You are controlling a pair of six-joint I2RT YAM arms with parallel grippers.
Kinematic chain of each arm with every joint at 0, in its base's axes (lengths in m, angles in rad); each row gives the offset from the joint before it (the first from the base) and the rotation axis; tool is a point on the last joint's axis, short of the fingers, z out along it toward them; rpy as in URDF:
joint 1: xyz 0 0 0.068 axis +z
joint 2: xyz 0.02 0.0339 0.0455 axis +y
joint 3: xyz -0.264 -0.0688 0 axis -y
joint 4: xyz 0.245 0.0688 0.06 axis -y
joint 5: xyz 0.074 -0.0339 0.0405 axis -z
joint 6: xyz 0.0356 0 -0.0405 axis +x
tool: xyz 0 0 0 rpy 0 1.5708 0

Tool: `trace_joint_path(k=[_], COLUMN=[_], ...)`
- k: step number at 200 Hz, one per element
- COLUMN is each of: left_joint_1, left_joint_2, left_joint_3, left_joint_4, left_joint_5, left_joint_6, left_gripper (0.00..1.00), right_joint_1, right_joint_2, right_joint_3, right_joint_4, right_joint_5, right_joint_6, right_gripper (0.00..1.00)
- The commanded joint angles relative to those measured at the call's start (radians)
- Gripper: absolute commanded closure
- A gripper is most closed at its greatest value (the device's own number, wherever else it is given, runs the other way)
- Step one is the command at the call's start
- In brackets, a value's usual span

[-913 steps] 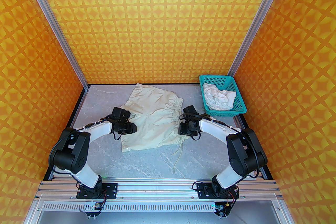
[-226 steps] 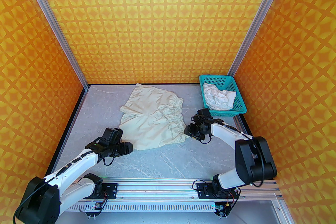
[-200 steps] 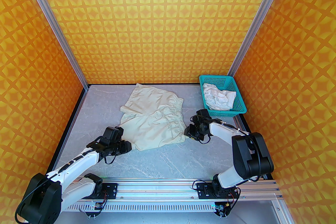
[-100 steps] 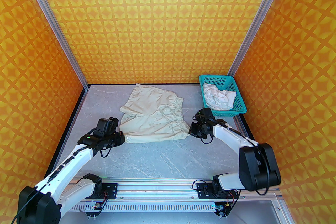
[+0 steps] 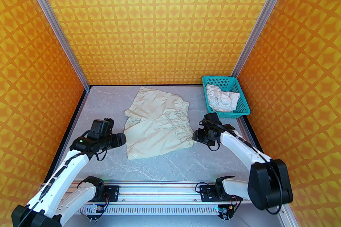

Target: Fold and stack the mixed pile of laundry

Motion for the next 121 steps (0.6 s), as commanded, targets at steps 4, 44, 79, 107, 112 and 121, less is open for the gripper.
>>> trace_joint_path(k=[4, 44, 79, 107, 112, 121], left_joint_1=[0.007, 0.057, 0.087, 0.087, 0.086, 0.086], left_joint_2=[0.176, 0.613, 0.941, 1.11, 1.143, 1.197], left_joint_3=[0.087, 0.366, 0.674, 0.877, 0.911, 0.969], left_joint_4=[0.085, 0.262, 0.271, 0.289, 0.288, 0.295], left_joint_5=[-0.003, 0.007, 0.063, 0.156, 0.16, 0.177], left_joint_6=[0.099, 0.219, 0.304, 0.33, 0.329, 0.334], left_gripper=[0.44, 0.38, 0.41, 0.43, 0.43, 0.43], right_joint_1=[0.055, 0.149, 0.147, 0.128, 0.12, 0.107], right_joint_2=[0.013, 0.198, 0.386, 0.546, 0.573, 0.62], right_joint_3=[0.09, 0.228, 0.388, 0.547, 0.574, 0.621], right_joint_4=[-0.037, 0.054, 0.108, 0.104, 0.104, 0.113], right_joint_5=[0.036, 0.04, 0.05, 0.083, 0.089, 0.085], right_joint_6=[-0.017, -0.016, -0.051, -0.061, -0.058, -0.053], right_gripper=[0.48, 0.43, 0.42, 0.43, 0.44, 0.44])
